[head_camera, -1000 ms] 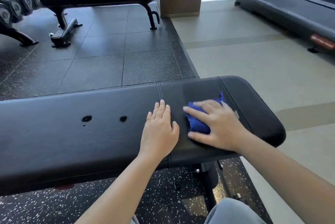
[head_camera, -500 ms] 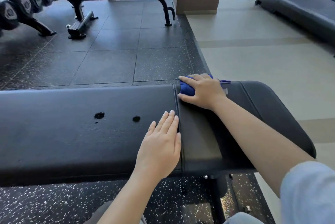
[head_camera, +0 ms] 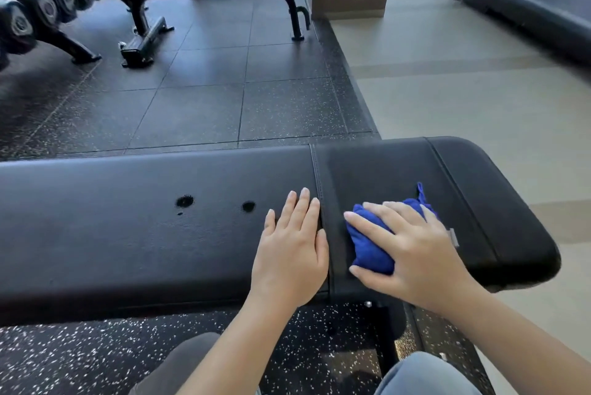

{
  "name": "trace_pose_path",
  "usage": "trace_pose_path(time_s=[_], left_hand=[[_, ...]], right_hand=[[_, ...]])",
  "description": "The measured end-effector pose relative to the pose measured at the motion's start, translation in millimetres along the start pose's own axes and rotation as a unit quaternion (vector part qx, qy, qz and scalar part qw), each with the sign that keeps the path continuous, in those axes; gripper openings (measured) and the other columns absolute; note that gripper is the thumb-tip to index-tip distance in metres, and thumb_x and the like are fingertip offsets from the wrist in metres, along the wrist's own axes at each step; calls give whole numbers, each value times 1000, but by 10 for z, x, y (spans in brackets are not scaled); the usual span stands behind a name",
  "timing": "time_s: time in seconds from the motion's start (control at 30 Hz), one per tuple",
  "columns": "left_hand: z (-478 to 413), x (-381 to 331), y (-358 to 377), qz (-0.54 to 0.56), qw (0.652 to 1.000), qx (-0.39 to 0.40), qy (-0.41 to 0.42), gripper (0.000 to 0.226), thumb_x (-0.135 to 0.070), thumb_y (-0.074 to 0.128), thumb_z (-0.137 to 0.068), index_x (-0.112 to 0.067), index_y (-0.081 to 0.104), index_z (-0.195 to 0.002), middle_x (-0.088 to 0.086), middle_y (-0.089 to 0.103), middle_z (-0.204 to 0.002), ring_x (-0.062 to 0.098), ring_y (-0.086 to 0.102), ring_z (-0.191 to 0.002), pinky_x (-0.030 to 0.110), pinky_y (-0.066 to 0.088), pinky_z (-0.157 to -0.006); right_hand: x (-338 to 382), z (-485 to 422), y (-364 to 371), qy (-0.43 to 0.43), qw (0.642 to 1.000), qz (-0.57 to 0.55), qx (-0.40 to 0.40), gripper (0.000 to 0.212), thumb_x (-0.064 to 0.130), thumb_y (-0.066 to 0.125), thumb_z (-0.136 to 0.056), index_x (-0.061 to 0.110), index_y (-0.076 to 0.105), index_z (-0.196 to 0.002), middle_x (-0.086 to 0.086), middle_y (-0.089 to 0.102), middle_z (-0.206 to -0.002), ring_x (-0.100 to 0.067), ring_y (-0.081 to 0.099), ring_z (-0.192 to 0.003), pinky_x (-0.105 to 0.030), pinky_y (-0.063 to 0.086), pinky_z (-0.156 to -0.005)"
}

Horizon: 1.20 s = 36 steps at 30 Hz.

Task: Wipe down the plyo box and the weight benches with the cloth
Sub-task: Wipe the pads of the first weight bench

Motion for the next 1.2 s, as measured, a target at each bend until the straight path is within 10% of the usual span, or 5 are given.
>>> trace_pose_path(time_s=[0.2,0.37,0.8,1.2], left_hand=[[-37,-10,-20,-16,1000,-24,6,51,-30,33,-85,-8,60,-122,7,54,-131,24,50,-122,49,42,-93],[-37,8,-22,12,1000,-21,5,60,-32,21,-85,-8,46,-135,5,40,-144,21,33,-135,41,18,-105],[252,387,-135,-49,997,-33,44,54,-34,30,-88,-6,55,-127,8,49,-137,24,44,-127,54,37,-96],[256,383,-166,-62,995,-77,30,51,-32,32,-87,-10,58,-125,5,52,-135,23,45,-127,54,37,-97]], right_hand=[[-351,-1000,495,79,994,10,73,69,70,41,-70,32,59,-124,-2,62,-119,-28,57,-108,-53,42,-88],[-570,-1515,801,123,977,48,166,65,69,44,-81,41,35,-139,3,50,-131,-23,40,-123,-43,33,-97],[295,-78,105,55,998,3,-3,60,63,48,-70,31,64,-119,0,65,-115,-27,60,-105,-50,45,-85],[-406,-1511,800,159,975,52,145,60,66,44,-83,39,39,-136,-1,50,-129,-26,40,-122,-43,33,-97]])
Point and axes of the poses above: each hand's wrist, its own z-axis away from the middle knuckle, its own y-axis out of the palm, x = y × z, the point moved 7 cm from there along -z, towards the middle knuckle
